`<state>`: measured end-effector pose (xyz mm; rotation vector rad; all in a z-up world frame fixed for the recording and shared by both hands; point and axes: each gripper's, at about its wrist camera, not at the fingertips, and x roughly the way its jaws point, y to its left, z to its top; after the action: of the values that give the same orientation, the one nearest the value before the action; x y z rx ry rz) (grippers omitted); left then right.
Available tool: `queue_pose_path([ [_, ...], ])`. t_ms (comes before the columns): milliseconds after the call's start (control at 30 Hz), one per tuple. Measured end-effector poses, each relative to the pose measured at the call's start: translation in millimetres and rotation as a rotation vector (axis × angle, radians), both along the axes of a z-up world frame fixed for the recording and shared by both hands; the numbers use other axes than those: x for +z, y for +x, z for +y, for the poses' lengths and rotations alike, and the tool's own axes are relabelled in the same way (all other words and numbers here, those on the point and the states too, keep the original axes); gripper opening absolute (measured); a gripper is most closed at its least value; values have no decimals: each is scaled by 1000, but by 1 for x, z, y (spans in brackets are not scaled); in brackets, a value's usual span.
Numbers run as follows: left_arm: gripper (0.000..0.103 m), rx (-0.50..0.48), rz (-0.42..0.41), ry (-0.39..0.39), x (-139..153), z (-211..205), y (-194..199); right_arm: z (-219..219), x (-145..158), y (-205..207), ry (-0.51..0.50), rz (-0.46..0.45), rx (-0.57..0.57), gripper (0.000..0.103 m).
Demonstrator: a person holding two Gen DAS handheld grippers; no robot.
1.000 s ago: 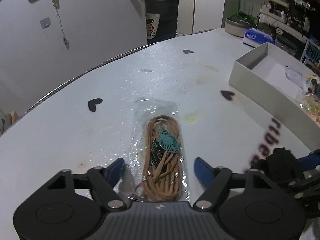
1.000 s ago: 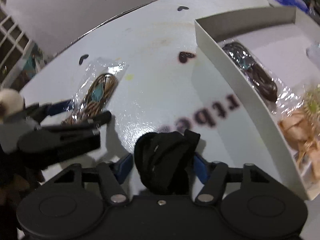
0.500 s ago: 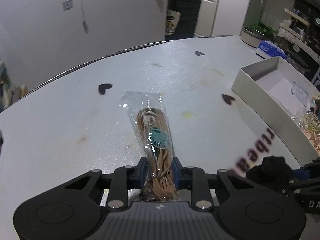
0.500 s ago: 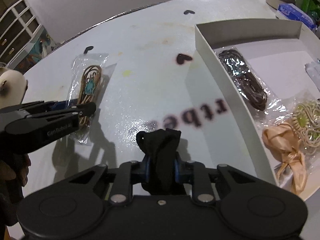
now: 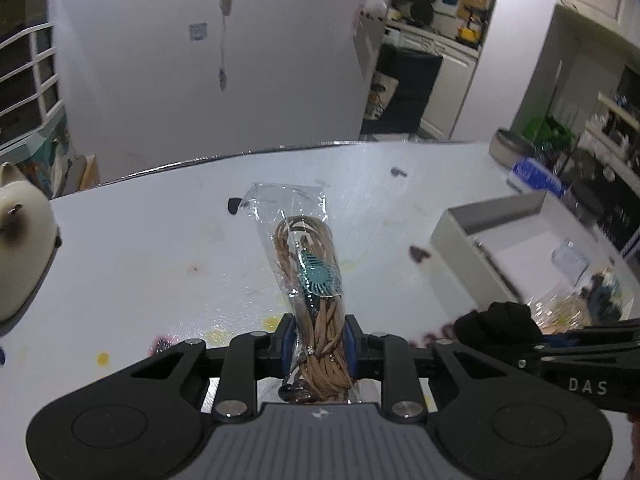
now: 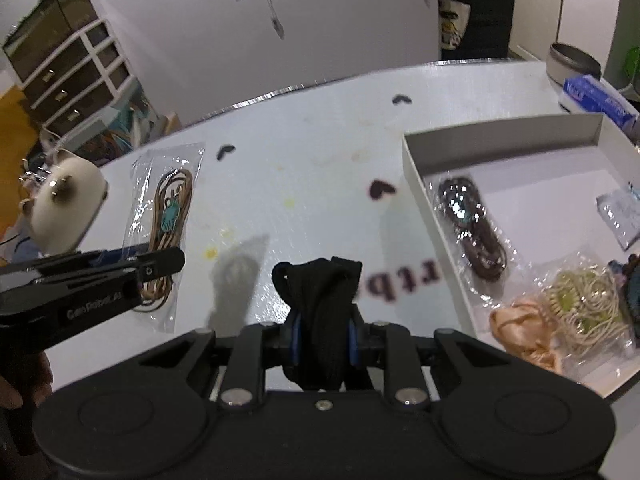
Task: Organize soft objects
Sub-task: 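Carry the tan cord bag and black fabric item into the box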
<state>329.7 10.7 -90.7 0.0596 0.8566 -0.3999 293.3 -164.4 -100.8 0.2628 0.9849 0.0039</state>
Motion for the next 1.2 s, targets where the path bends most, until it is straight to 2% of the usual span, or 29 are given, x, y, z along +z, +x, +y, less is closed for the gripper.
queue_pose_path([
  [367, 26, 114, -52, -52, 44, -33, -39, -47, 46, -21, -17, -152, 66, 23],
  [667, 27, 166, -73, -85, 65, -102, -40, -116, 64, -15, -31, -205, 118, 23],
  [933, 27, 178, -35, -133, 56, -174, -25, -188, 60, 5, -46, -200, 118, 23],
  [1200, 27, 146, 97, -190, 20, -241, 0, -253, 39, 25, -54, -154, 84, 23],
])
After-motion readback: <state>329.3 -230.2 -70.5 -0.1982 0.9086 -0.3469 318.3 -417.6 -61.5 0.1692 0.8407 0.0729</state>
